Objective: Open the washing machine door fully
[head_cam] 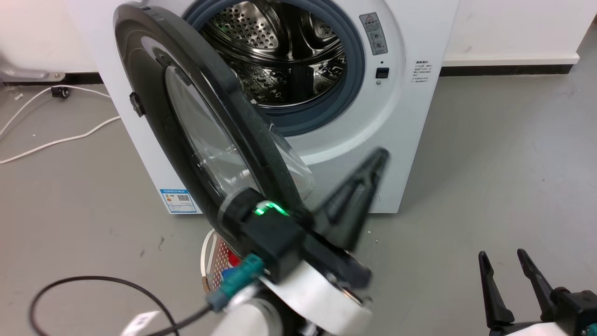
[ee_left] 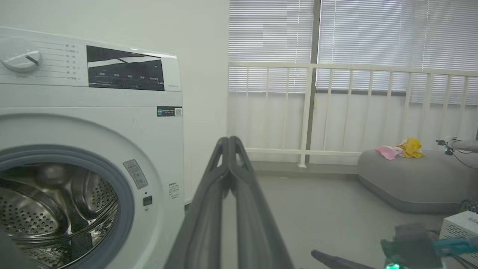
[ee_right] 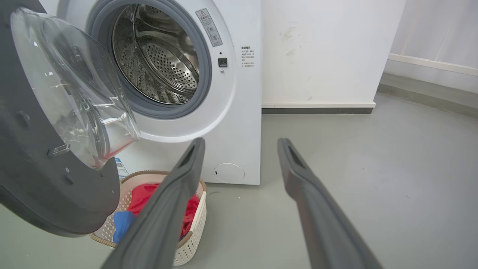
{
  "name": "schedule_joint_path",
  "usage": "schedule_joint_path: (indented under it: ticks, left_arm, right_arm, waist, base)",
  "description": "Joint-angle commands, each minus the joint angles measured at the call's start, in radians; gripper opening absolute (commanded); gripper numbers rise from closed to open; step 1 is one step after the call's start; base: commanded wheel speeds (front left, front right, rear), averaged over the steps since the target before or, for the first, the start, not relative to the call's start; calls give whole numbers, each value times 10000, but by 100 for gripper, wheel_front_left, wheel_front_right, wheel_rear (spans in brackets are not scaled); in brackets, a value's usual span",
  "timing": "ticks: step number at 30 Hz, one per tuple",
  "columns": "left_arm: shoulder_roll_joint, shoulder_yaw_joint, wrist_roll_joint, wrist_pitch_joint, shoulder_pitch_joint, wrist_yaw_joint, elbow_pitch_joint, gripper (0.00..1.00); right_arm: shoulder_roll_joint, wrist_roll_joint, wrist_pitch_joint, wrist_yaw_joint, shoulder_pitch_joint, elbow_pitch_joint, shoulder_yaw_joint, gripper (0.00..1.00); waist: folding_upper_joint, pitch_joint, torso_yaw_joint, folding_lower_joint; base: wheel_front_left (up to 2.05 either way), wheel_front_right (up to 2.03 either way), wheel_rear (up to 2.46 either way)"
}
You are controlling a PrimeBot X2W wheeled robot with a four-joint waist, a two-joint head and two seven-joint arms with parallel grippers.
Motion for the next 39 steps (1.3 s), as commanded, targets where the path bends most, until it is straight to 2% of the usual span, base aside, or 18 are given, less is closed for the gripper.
schedule_joint_path:
  ticks: [1,12,17,27,39]
  left_arm:
    - [-1,-181,-94,55,143,-24,19,0]
    - [-3,-2641,-1016,1065,1309,-345,1140,0]
    - [21,-3066,-1091,1155,1573,-306,1863,0]
    - [59,-1866,-665,284,1066,870,3306,0]
    - [206,-710,-876,-90,941,1769,3837,0]
  right_arm:
    - [30,45,-2,-1,-114,23,-26,100]
    - [29,94,74,-3,-174,152,-5,100]
    - [30,83,93,-3,-253,145,7,100]
    - [29,229,87,-3,-366,156,3,100]
    - [29,437,12,-3,-442,354,5,100]
  waist:
    - [0,-1,38,0]
    - [0,117,152,0]
    - [0,259,116,0]
    - [0,600,38,0]
    - [0,641,81,0]
  base:
    - [0,0,0]
    - [0,0,0]
    - [0,0,0]
    - [0,0,0]
    - [0,0,0]
